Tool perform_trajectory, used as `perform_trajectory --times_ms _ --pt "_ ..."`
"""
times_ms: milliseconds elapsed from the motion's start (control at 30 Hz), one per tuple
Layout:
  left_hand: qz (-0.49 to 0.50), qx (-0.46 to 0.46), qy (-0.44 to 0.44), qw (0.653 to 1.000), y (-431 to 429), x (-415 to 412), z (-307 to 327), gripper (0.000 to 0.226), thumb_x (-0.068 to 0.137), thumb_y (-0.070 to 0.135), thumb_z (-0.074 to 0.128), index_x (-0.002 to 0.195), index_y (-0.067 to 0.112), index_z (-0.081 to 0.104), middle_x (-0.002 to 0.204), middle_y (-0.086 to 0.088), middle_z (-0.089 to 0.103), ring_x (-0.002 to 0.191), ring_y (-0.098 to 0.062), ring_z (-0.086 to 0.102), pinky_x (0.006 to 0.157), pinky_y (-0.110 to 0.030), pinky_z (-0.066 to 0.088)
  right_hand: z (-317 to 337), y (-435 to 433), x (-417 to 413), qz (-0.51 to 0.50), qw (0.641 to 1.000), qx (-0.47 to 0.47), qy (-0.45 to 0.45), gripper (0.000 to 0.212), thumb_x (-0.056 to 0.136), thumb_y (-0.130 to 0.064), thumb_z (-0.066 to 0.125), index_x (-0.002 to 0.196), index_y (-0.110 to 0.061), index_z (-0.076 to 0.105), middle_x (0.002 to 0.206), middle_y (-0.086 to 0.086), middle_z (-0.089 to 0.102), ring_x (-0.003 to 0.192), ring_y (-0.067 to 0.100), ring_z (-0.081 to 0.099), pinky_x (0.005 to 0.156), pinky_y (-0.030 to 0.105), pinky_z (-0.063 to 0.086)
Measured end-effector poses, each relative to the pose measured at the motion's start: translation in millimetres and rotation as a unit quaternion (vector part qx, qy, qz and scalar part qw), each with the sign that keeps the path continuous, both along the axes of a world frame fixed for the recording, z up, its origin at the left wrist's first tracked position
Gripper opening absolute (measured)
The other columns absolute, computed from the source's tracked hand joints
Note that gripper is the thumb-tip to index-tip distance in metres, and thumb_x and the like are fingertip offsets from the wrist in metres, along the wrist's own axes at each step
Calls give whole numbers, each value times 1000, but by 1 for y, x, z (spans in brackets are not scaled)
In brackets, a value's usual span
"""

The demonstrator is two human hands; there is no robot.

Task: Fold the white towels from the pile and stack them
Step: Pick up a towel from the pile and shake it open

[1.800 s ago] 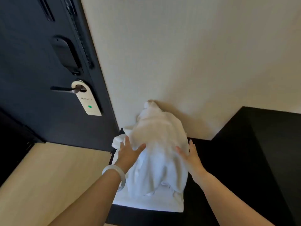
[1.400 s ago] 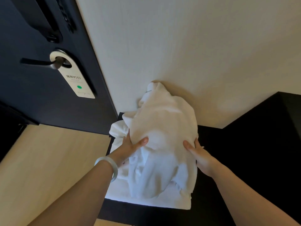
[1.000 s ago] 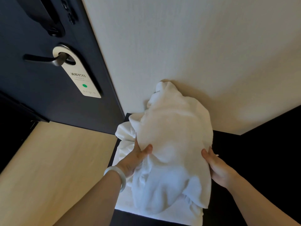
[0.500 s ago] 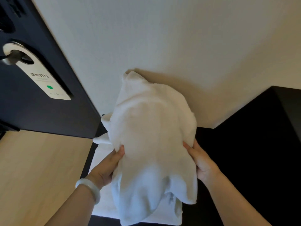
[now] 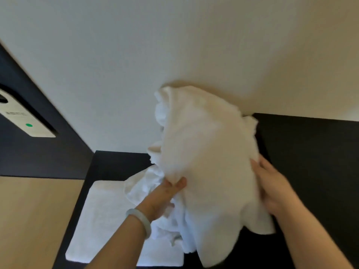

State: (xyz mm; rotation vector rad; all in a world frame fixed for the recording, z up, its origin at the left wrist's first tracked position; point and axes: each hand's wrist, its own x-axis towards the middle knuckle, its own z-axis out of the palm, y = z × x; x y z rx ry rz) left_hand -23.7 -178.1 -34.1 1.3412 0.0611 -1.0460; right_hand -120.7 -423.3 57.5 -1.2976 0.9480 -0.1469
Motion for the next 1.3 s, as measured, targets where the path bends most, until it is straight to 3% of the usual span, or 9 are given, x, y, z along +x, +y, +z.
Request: perform_trajectory --times_ms 67,167,267,367,467,533,867,1067,1300 --pt "20 37 35 999 8 -4 -17 100 64 56 84 146 32 32 133 10 58 123 -25 55 90 -59 52 -16 10 -1 0 1000 6 13 59 97 -39 59 151 -37 34 144 -5 51 110 17 59 85 39 51" --pt "82 48 49 994 12 -9 -24 131 54 55 91 153 42 6 137 19 44 127 -25 48 82 -58 55 -34 19 -1 86 991 -80 65 63 94 -55 54 150 -48 26 153 -13 38 134 18 43 100 35 40" --pt "69 107 -93 987 -2 -7 -17 135 49 69 86 143 61 -11 152 21 22 132 -13 39 98 -50 47 -46 30 2 175 972 -147 48 69 93 -54 56 152 -46 22 161 -15 21 146 13 24 111 30 28" --pt "-3 212 -313 926 -26 -1 -15 109 65 76 68 138 68 -13 159 15 -19 147 -16 6 117 -49 22 -64 38 14 273 910 -296 101 74 92 -64 47 152 -52 5 164 -14 -5 152 16 -3 123 46 10" --pt "-88 246 -422 868 -48 0 -34 67 95 61 38 143 60 -10 160 3 -27 148 -23 -21 119 -50 -15 -92 49 23 339 845 -383 154 66 93 -70 29 133 -68 -24 161 -17 -23 149 18 -21 121 56 1" --pt "-128 262 -432 854 -58 5 -56 60 101 53 27 147 52 -11 161 3 -25 145 -22 -30 116 -51 -19 -114 54 27 335 839 -397 163 61 93 -70 22 124 -71 -31 160 -18 -26 148 17 -25 120 59 -2" --pt "-134 248 -422 862 6 0 -64 61 100 57 28 149 54 -8 157 21 -27 148 -14 -22 121 -45 4 -113 72 36 315 780 -493 224 67 93 -65 11 152 -44 -14 165 -2 -15 151 26 -14 119 60 2" --pt "-253 541 -339 726 129 -41 -134 76 96 66 17 131 43 -47 148 4 -47 142 -33 -32 116 -64 -1 -115 136 40 353 647 -660 149 71 94 -58 15 158 -27 10 166 7 2 152 36 -2 116 68 4" --pt "-357 526 -336 695 172 -18 -178 92 85 80 29 139 45 -38 144 4 -52 137 -38 -40 108 -75 -2 -146 137 41 341 570 -726 179 72 91 -58 31 155 -24 30 165 13 12 150 44 2 111 74 5"
